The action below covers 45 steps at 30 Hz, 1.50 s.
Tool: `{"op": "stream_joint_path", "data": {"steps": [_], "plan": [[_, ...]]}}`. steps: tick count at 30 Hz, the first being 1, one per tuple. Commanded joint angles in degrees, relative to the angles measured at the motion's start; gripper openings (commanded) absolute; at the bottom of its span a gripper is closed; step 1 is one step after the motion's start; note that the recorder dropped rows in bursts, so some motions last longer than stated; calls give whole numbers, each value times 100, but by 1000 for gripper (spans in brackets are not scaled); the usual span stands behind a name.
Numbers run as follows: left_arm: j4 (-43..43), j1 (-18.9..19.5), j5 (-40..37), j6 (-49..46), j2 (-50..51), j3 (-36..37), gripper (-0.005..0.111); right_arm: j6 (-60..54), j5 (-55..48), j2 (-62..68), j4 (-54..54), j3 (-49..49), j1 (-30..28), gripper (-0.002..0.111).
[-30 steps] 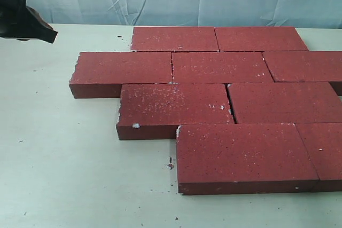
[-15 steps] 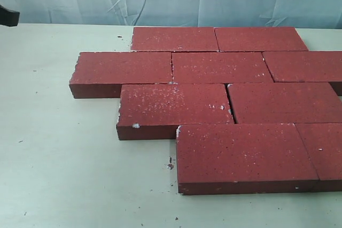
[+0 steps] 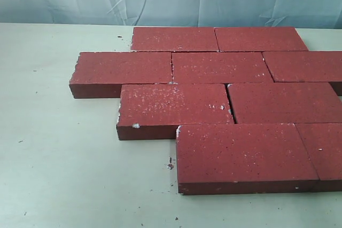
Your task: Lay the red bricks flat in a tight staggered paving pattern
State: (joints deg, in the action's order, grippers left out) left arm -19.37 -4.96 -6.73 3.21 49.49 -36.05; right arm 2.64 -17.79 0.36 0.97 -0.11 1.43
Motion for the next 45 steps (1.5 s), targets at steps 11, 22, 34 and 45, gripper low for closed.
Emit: {"op": "stream_joint_path", "data": {"steps": [11, 22, 34, 45], "plan": [[786, -31, 124, -790, -2091, 1357, 0, -3, 38, -36, 11, 11, -32, -1], [1231, 621, 30, -255, -3265, 2214, 0, -3, 38, -36, 11, 11, -32, -1], [1270, 663, -3, -176, -4288, 3073, 0, -3, 38, -36, 11, 11, -32, -1], [1468, 672, -167, -176, -4949, 3605, 0, -3, 38, -36, 11, 11, -32, -1]]}}
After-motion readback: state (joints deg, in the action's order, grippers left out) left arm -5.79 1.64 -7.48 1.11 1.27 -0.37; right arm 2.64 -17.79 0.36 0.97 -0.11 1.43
